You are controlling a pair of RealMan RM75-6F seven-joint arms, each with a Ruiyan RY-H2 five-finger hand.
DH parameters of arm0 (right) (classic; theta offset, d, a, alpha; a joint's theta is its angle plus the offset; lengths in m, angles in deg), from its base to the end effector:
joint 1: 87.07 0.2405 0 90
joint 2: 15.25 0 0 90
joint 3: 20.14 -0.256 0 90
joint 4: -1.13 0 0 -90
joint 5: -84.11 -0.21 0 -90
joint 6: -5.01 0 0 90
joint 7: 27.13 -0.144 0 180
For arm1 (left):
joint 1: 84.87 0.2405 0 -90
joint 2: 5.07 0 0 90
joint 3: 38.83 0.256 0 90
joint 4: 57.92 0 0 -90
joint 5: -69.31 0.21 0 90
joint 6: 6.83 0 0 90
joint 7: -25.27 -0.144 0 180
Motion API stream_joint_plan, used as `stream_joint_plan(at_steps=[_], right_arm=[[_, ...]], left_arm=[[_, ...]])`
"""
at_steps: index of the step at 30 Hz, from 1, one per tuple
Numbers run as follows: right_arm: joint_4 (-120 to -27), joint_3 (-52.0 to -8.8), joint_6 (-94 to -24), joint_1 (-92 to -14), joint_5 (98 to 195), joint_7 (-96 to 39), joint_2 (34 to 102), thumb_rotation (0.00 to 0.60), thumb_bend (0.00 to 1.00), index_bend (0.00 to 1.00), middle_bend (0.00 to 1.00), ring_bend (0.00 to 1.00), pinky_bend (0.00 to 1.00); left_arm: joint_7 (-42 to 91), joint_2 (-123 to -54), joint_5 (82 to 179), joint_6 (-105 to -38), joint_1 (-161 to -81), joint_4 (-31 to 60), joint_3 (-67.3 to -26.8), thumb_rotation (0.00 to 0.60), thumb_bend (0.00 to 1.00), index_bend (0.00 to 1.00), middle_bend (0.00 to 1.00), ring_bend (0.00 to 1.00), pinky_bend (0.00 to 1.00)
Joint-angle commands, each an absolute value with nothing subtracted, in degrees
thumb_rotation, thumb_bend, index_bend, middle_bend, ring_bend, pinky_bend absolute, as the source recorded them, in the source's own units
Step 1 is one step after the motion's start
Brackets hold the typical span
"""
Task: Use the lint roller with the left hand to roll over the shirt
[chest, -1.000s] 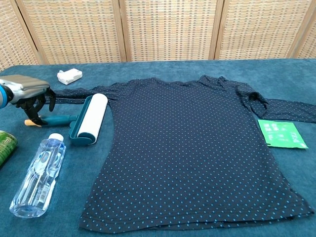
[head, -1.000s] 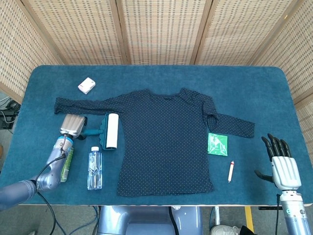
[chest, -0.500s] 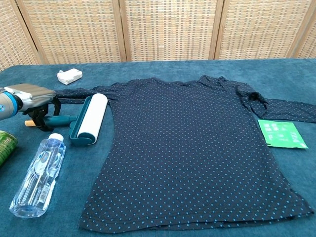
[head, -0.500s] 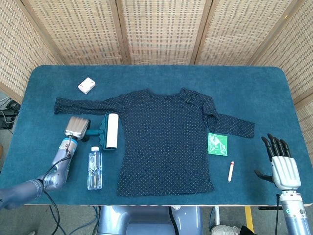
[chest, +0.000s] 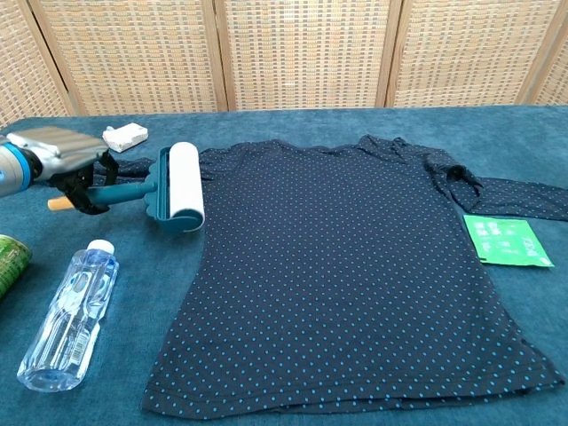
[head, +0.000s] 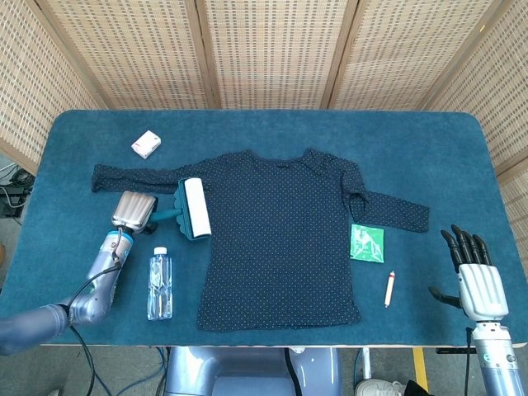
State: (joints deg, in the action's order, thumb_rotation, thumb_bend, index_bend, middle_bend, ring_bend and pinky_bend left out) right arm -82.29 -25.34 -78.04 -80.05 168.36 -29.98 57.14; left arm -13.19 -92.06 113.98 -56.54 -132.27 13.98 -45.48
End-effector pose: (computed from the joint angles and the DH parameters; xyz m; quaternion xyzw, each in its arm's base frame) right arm -0.3237 -0.2030 0.1295 0.5786 -0.3964 0.4082 0.5843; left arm -0.2169 0.3944 0.0100 -0.7563 -0.3154 -0.1819 0.5436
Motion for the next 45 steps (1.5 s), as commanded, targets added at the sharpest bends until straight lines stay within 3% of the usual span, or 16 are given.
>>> stream_joint_plan(at_steps=[1,6,13,23,45], right_arm=[[-82.28,-25.35,-78.17,-80.11,168.41,-30.16,57.07,0.6,0.03,0.0,0.0,0.0,0.0],[-82.29,-25.49,-78.25,-80.18,168.25,-30.69,56.87,0.6,0.03,0.0,0.0,0.0,0.0],[-82.07,-25.65,-77.81,-80.11,167.8,-31.36,56.67,0.6,0.03,0.0,0.0,0.0,0.0],[-81.46,-25.74,-76.42,-79.72,166.82,-30.96,56.95,0.6,0.03,0.0,0.0,0.0,0.0],[-80.36,-25.43,-74.21,-79.07,166.01,-31.21,57.46,0.6,0.03,0.0,0.0,0.0,0.0]], left_arm=[[-16.12,-86.4,113.0,-56.91,-133.96,21.62,-46.59,0.6,0.85,0.85,0.73,0.63,0.63],[-22.08,-81.65,107.97,-54.94,-137.87,27.52,-46.18,0.6,0.87,0.85,0.73,0.63,0.63],[-26.4,-80.21,100.82,-55.16,-142.08,30.55,-45.52,0.6,0.91,0.85,0.73,0.63,0.63],[-31.63,-84.15,91.49,-52.97,-148.74,26.36,-42.56,0.6,0.92,0.86,0.73,0.63,0.63],[-39.32,-94.76,80.37,-53.4,-158.12,17.56,-37.76,0.6,0.93,0.86,0.73,0.63,0.62]])
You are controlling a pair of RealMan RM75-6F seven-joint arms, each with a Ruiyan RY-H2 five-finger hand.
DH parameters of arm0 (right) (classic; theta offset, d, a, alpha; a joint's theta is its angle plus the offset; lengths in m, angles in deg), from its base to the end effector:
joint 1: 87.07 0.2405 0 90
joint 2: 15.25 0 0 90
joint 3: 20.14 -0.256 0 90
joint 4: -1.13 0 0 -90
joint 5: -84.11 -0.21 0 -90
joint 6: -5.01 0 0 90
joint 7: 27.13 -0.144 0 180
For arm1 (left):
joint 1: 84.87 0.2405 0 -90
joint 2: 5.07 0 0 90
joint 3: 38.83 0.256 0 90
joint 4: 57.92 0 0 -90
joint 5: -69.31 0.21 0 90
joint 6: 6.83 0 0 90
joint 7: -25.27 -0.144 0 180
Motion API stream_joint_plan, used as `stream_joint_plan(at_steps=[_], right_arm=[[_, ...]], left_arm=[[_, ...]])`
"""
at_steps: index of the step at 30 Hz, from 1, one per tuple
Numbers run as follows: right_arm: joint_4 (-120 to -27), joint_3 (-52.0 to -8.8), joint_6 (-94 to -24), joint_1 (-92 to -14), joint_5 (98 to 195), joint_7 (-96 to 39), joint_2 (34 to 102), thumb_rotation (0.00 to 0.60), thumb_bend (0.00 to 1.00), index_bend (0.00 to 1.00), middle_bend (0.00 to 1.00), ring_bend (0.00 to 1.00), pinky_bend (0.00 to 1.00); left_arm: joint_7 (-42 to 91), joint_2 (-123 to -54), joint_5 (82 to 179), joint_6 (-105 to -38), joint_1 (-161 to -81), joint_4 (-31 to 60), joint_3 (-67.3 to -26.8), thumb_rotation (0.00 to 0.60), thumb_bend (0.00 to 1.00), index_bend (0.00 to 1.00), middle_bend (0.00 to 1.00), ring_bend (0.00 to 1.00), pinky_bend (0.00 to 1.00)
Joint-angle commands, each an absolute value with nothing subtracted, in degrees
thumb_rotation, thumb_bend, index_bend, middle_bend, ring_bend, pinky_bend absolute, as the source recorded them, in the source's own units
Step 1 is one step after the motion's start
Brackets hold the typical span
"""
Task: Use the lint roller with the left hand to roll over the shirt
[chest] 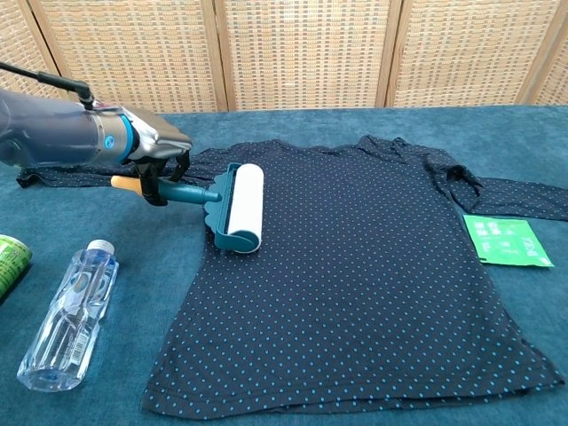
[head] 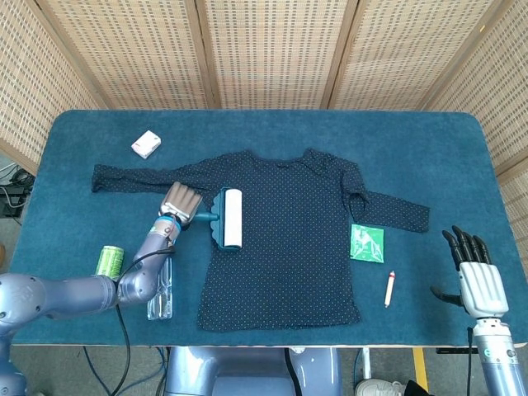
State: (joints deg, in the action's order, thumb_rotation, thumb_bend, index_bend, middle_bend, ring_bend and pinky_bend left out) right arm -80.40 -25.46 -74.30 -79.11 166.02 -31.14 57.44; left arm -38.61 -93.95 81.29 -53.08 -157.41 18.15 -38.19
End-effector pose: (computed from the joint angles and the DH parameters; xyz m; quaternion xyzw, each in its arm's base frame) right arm -0.3354 -0.2094 0.1255 0.5791 -0.4179 0.3864 0.5836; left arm -0.1127 0.4201 -0.0273 -0.8329 -0.2218 -0.0614 0.5032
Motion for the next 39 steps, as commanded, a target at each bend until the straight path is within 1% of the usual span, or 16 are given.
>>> stream_joint_plan(at_steps=[1,11,18,28,33,39], right_arm=[[-80.3,-25.4,-74.02,-79.01,165.98,-31.35,57.47,0.6,0.03,0.0,0.0,0.0,0.0],[-80.16,-25.37,-73.49,-78.79,165.99,-32.62,57.29,0.6,0.03,0.0,0.0,0.0,0.0],[-79.95,-25.28,-73.15,-78.65,166.2,-34.1,57.02,0.6,0.03,0.0,0.0,0.0,0.0],[-79.6,-25.28,-72.7,-78.49,166.05,-35.05,56.92,0.6,0.03,0.0,0.0,0.0,0.0],[-79.52,-25.23,-72.73,-78.5,166.1,-35.17,56.91,0.6,0.03,0.0,0.0,0.0,0.0],[-79.77,-25.09,-73.09,-78.55,166.45,-34.77,56.96,0.6,0.03,0.0,0.0,0.0,0.0]], left_arm=[[-39.77,-95.35,79.64,-53.52,-158.52,17.24,-37.67,0.6,0.93,0.86,0.73,0.63,0.62],[-43.96,-99.69,74.94,-54.94,-162.07,14.85,-38.2,0.6,0.96,0.87,0.74,0.64,0.63],[-49.89,-105.81,67.6,-56.0,-167.84,10.62,-42.39,0.6,0.97,0.87,0.74,0.64,0.63],[-55.37,-110.82,61.53,-56.43,-171.76,6.2,-46.3,0.6,0.97,0.87,0.74,0.64,0.64],[-56.85,-111.34,61.02,-56.77,-171.79,5.93,-46.77,0.6,0.97,0.87,0.74,0.64,0.64],[-57.07,-108.68,62.09,-58.56,-170.08,9.5,-46.0,0.6,0.97,0.87,0.74,0.64,0.64]])
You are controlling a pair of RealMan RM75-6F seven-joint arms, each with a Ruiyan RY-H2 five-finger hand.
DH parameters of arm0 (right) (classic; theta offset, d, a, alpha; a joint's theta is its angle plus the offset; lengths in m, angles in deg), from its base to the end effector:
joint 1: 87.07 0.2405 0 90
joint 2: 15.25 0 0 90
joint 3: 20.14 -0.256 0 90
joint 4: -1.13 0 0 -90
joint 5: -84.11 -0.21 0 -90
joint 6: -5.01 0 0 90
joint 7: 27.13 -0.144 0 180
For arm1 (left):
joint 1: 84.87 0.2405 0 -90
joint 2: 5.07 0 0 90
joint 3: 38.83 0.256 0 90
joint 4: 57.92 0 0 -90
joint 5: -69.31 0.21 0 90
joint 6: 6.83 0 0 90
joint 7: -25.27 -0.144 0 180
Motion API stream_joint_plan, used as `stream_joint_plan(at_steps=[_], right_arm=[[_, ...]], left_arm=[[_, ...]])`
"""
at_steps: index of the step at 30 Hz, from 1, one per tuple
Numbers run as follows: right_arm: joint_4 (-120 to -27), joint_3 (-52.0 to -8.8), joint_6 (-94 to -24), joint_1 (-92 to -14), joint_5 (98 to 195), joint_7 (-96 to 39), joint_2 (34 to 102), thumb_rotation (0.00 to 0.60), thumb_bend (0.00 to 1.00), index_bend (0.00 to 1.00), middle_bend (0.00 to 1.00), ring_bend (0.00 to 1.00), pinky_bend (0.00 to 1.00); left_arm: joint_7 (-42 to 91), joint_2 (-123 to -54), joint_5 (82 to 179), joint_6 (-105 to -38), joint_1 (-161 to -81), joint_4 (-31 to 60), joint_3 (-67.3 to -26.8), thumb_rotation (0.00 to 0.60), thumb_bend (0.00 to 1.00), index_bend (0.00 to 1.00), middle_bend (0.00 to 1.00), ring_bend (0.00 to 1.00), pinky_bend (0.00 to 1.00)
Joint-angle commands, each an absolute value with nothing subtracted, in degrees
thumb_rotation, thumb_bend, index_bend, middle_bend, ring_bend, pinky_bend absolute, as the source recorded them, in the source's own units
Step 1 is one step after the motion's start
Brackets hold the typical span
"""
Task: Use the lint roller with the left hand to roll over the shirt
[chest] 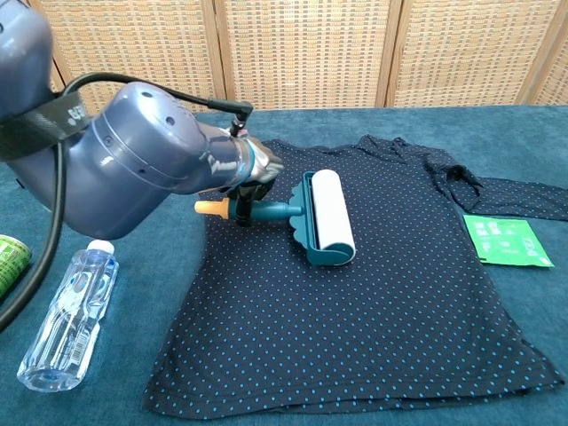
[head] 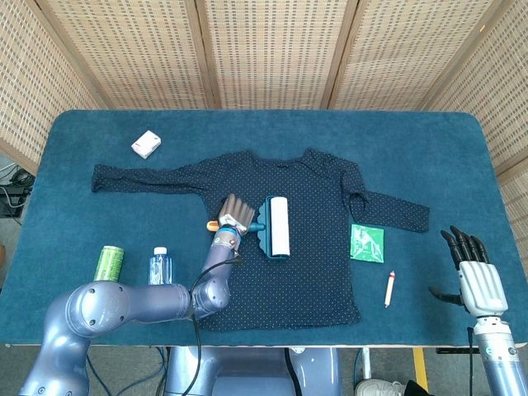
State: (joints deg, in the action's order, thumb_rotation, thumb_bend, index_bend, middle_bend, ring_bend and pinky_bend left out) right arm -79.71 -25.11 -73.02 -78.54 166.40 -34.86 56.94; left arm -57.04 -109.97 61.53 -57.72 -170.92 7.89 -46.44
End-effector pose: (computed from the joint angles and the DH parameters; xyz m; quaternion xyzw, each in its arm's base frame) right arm -0.3377 -0.2118 0.1259 0.5776 -0.4344 0.3944 0.5675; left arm -0.0126 0.4053 -0.1043 -0.8462 -0.1969 -0.0389 0.4936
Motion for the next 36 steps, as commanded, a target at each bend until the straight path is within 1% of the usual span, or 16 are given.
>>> stream_joint_plan(at_steps=[1,4,7,10,16,19,22,28,36], right_arm=[[-79.82,-25.07,-73.16,-78.55,166.51,-34.64,56.97,0.6,0.03,0.0,0.0,0.0,0.0],[-79.97,-24.98,-73.31,-78.59,166.67,-34.32,56.98,0.6,0.03,0.0,0.0,0.0,0.0],[-80.36,-24.83,-73.67,-78.64,167.06,-33.74,57.02,0.6,0.03,0.0,0.0,0.0,0.0],[-80.86,-24.66,-74.14,-78.74,167.49,-33.15,57.02,0.6,0.03,0.0,0.0,0.0,0.0],[-81.62,-24.29,-74.66,-78.82,168.32,-32.42,56.96,0.6,0.03,0.0,0.0,0.0,0.0],[-81.88,-24.09,-74.83,-78.83,168.71,-32.12,56.97,0.6,0.03,0.0,0.0,0.0,0.0],[-82.04,-23.97,-75.0,-78.83,169.0,-31.97,56.99,0.6,0.03,0.0,0.0,0.0,0.0],[-82.14,-23.99,-75.07,-78.85,168.99,-32.19,56.92,0.6,0.03,0.0,0.0,0.0,0.0],[-81.62,-24.13,-74.45,-78.69,168.47,-33.17,56.77,0.6,0.03,0.0,0.0,0.0,0.0]], left_arm=[[-56.96,-107.95,62.44,-58.9,-169.63,10.43,-45.72,0.6,0.97,0.87,0.74,0.64,0.64],[-56.69,-106.09,63.19,-59.71,-168.35,12.64,-44.66,0.6,0.97,0.87,0.74,0.64,0.64],[-55.83,-102.69,63.52,-60.5,-165.69,15.74,-42.51,0.6,0.97,0.87,0.74,0.64,0.64],[-54.07,-99.16,65.92,-60.17,-163.4,19.03,-40.82,0.6,0.97,0.87,0.74,0.64,0.64],[-50.77,-95.0,69.33,-60.2,-159.84,21.89,-38.1,0.6,0.97,0.87,0.74,0.64,0.64],[-49.3,-93.99,70.53,-59.68,-158.63,22.14,-37.35,0.6,0.97,0.87,0.74,0.64,0.64],[-48.82,-93.84,70.62,-59.35,-158.34,21.77,-37.2,0.6,0.97,0.87,0.74,0.64,0.64],[-48.52,-94.56,70.08,-58.27,-159.05,20.86,-38.15,0.6,0.97,0.87,0.74,0.64,0.64],[-51.53,-98.26,66.78,-58.31,-162.74,18.52,-40.24,0.6,0.97,0.87,0.74,0.64,0.64]])
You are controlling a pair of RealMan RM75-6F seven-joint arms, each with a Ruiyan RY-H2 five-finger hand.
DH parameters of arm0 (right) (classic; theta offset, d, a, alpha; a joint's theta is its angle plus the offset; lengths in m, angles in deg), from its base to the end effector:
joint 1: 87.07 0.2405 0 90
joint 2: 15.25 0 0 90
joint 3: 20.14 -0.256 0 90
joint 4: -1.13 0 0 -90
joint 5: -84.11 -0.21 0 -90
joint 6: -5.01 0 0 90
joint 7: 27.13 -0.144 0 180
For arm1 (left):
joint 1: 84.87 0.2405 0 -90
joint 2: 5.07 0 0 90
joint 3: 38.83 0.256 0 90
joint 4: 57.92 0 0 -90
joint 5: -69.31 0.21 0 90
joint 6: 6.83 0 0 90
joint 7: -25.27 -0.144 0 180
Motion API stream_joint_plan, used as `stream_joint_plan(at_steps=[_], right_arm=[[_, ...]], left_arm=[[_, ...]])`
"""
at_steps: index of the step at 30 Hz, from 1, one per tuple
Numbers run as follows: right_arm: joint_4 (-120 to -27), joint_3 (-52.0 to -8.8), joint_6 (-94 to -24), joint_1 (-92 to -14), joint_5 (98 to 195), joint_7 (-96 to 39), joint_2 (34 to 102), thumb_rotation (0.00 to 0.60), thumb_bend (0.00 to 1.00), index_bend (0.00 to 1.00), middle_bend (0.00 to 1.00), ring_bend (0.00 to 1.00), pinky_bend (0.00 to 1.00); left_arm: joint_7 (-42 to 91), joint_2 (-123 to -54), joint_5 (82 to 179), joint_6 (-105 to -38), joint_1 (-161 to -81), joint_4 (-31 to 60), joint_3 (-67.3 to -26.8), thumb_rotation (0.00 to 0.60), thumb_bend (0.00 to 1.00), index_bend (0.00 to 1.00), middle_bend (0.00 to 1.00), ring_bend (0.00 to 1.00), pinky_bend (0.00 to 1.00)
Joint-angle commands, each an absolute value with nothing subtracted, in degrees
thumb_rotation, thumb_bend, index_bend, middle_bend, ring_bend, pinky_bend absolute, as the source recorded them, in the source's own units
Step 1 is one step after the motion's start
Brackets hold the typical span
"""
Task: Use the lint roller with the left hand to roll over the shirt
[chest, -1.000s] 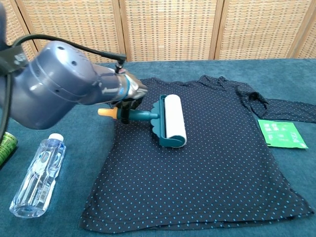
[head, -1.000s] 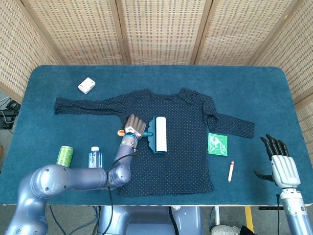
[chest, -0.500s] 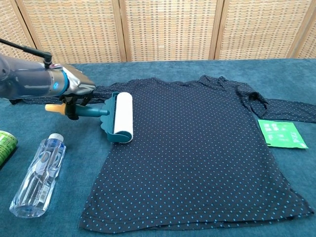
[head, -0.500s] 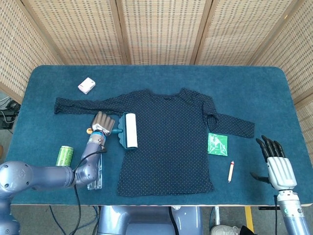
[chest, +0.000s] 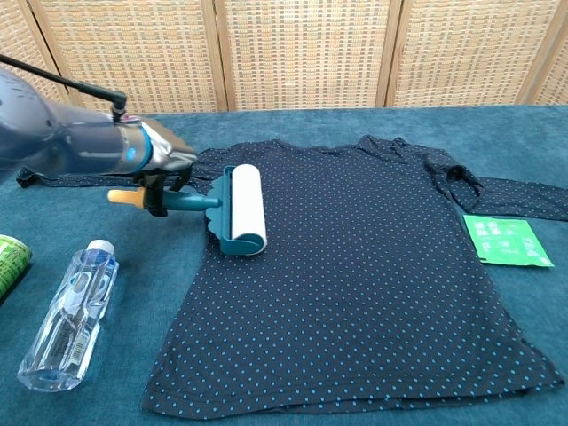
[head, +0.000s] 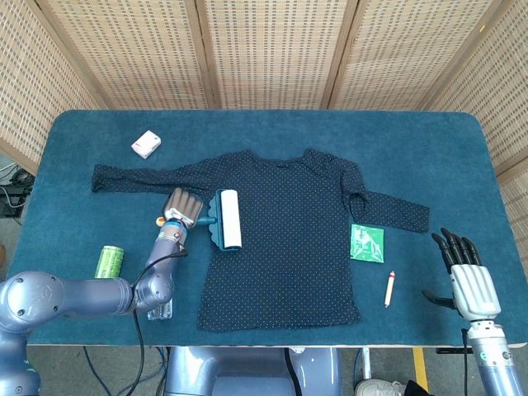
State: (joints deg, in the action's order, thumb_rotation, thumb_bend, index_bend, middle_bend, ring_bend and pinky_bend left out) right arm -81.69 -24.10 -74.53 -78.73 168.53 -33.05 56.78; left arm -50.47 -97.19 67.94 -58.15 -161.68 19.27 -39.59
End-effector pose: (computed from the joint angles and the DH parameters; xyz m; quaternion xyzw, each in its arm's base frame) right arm -0.3267 -0.2062 0.1214 0.5918 -0.4234 0.4002 0.5571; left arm -0.0954 0.4110 -0.0429 -0.8291 -0.2178 -0.0062 0.5150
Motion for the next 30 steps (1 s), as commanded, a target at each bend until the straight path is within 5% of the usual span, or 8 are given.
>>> stream_joint_plan(at_steps=[1,18,30], right_arm=[[-81.59,-24.15,-74.38,-78.66,168.41,-33.29,56.76,0.6,0.03,0.0,0.0,0.0,0.0],[-80.3,-24.43,-72.42,-78.18,166.93,-35.17,56.8,0.6,0.03,0.0,0.0,0.0,0.0],[-80.63,-24.09,-72.69,-78.12,167.6,-34.32,56.97,0.6,0.03,0.0,0.0,0.0,0.0]], left_arm=[[-52.05,-98.83,66.22,-58.33,-163.28,18.16,-40.55,0.6,0.97,0.87,0.74,0.64,0.64],[-61.34,-109.26,57.12,-58.2,-170.96,8.19,-47.46,0.6,0.97,0.87,0.74,0.64,0.64],[-61.49,-106.01,57.63,-58.91,-167.08,10.34,-46.48,0.6,0.97,0.87,0.74,0.64,0.64]])
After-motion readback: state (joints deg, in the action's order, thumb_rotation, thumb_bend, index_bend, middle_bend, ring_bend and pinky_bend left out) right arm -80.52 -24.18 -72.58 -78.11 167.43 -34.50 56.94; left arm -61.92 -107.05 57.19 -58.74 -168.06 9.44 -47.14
